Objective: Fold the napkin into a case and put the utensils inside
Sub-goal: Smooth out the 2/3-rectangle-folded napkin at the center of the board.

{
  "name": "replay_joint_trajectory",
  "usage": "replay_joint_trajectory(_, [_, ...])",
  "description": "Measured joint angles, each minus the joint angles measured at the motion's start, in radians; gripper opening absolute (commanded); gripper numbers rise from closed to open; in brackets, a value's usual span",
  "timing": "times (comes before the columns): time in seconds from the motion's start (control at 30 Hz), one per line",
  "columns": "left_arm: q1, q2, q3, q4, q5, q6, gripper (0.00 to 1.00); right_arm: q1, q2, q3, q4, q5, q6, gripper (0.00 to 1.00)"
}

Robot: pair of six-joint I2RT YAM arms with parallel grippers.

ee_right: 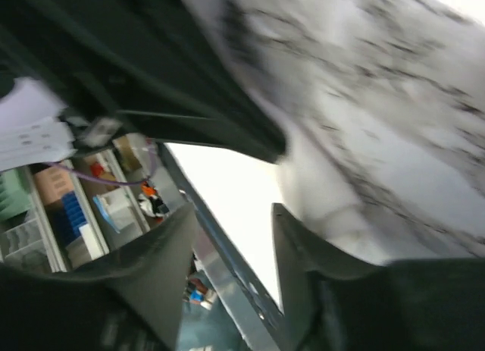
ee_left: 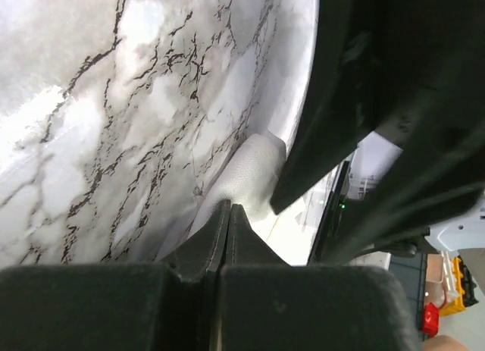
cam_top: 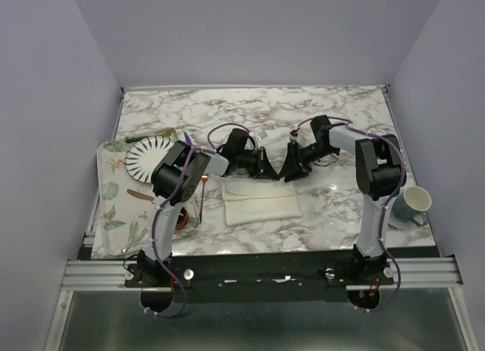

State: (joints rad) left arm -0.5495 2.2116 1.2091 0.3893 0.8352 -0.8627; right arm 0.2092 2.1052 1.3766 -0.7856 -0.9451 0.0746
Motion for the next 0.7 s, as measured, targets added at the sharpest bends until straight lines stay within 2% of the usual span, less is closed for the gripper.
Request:
replay_joint_trajectory(0.13, [0.004, 0.002, 0.009, -0.017, 0.019, 0.042, 0.00, 0.000, -0.061, -0.003, 0.082, -0.123, 0.026, 0.59])
replay_joint_trajectory(0.23, [0.004, 0.002, 0.012, -0.024, 0.029, 0.072, 0.00, 0.000, -0.097, -0.013, 0.143, -0.195, 0.051, 0.52])
replay_joint_trajectory(0.4, [0.004, 0.002, 0.024, -0.046, 0.040, 0.108, 0.00, 0.000, -0.076, -0.084, 0.179, -0.220, 0.072, 0.37])
replay_joint_trajectory(0.53, [0.004, 0.010, 0.040, -0.068, 0.052, 0.126, 0.00, 0.000, -0.036, -0.134, 0.166, -0.179, 0.075, 0.29])
replay_joint_trajectory(0.6, [0.004, 0.014, 0.050, -0.078, 0.061, 0.134, 0.07, 0.000, -0.021, -0.143, 0.149, -0.137, 0.074, 0.20])
replay_joint_trajectory(0.63, [0.004, 0.015, 0.056, -0.086, 0.065, 0.141, 0.19, 0.000, -0.014, -0.145, 0.140, -0.113, 0.074, 0.18])
replay_joint_trajectory(0.7, [0.004, 0.016, 0.067, -0.106, 0.067, 0.166, 0.28, 0.000, -0.004, -0.145, 0.122, -0.066, 0.077, 0.12])
